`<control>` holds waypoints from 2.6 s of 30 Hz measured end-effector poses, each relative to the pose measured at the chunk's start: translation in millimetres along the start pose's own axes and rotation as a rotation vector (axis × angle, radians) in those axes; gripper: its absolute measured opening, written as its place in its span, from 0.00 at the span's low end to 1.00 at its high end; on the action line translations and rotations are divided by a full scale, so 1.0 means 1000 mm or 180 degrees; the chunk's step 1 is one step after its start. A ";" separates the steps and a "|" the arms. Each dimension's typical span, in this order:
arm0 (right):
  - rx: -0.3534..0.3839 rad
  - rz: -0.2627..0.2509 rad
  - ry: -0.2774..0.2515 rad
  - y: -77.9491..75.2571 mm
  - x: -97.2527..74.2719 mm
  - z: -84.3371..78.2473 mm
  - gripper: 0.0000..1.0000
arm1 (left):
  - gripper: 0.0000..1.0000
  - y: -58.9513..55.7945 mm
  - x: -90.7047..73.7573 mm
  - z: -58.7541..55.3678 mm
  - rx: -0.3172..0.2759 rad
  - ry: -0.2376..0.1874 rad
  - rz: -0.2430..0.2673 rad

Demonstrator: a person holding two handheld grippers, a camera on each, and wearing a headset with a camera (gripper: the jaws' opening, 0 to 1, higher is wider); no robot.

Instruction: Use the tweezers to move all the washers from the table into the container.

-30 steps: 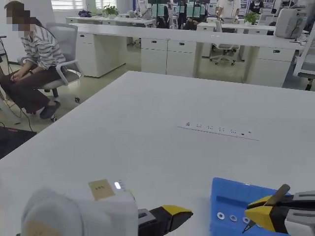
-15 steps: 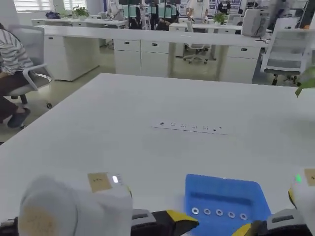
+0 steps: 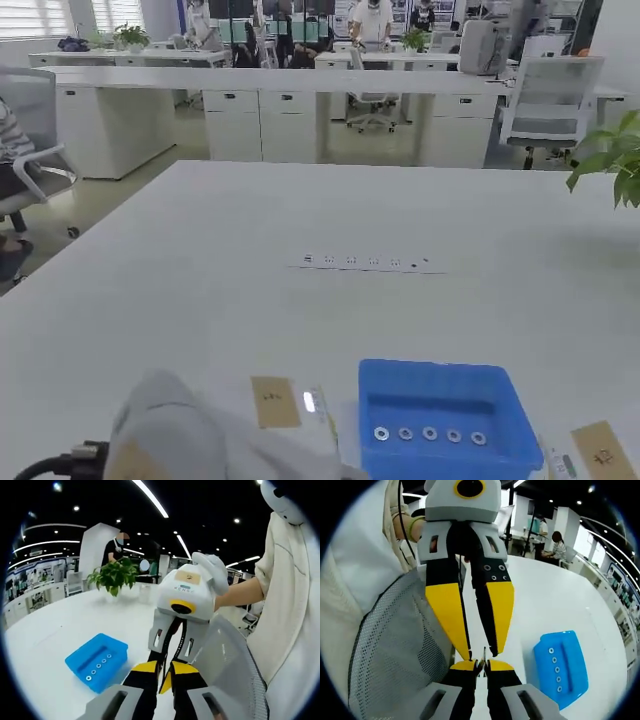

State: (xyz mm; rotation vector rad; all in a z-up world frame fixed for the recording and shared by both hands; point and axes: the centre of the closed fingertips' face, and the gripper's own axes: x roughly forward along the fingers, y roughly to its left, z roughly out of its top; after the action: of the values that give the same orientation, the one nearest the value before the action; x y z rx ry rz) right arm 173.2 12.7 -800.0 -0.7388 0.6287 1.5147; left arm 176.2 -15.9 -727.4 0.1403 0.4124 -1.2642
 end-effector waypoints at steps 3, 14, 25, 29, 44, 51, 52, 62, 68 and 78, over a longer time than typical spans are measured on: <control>0.0001 -0.0002 0.0020 0.000 0.000 -0.003 0.03 | 0.01 -0.002 0.004 -0.002 0.0091 0.0059 -0.0040; 0.0051 -0.0013 0.0073 0.001 0.001 -0.020 0.04 | 0.00 0.003 0.004 -0.016 0.0206 0.0277 -0.0093; -0.0032 -0.0148 0.0160 -0.001 0.009 -0.039 0.04 | 0.00 0.012 0.007 -0.052 0.0340 0.0699 -0.0141; -0.0063 -0.0208 0.0185 -0.004 0.015 -0.044 0.04 | 0.00 0.014 0.010 -0.065 0.0428 0.0862 -0.0172; 0.0282 -0.0265 0.0031 -0.006 0.039 -0.060 0.06 | 0.00 0.025 0.015 -0.102 0.0301 0.1147 -0.0253; 0.0302 -0.0272 0.0021 -0.007 0.044 -0.062 0.07 | 0.00 0.028 0.015 -0.114 0.0370 0.1302 -0.0246; 0.0303 -0.0272 0.0019 -0.007 0.045 -0.062 0.07 | 0.00 0.028 0.015 -0.115 0.0380 0.1312 -0.0240; 0.0362 -0.0284 0.0012 -0.006 0.051 -0.065 0.07 | 0.00 0.031 0.019 -0.137 0.0608 0.1593 -0.0231; 0.0408 -0.0292 -0.0006 -0.005 0.053 -0.066 0.07 | 0.00 0.034 0.020 -0.144 0.0647 0.1696 -0.0211; 0.0436 -0.0303 -0.0095 -0.004 0.055 -0.063 0.06 | 0.00 0.037 0.021 -0.155 0.0783 0.1880 -0.0141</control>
State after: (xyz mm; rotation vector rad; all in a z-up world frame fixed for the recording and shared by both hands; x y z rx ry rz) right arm 181.4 0.3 -882.6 -0.6316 0.6591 1.3786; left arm 181.3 27.5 -882.0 0.7275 0.7662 -1.3023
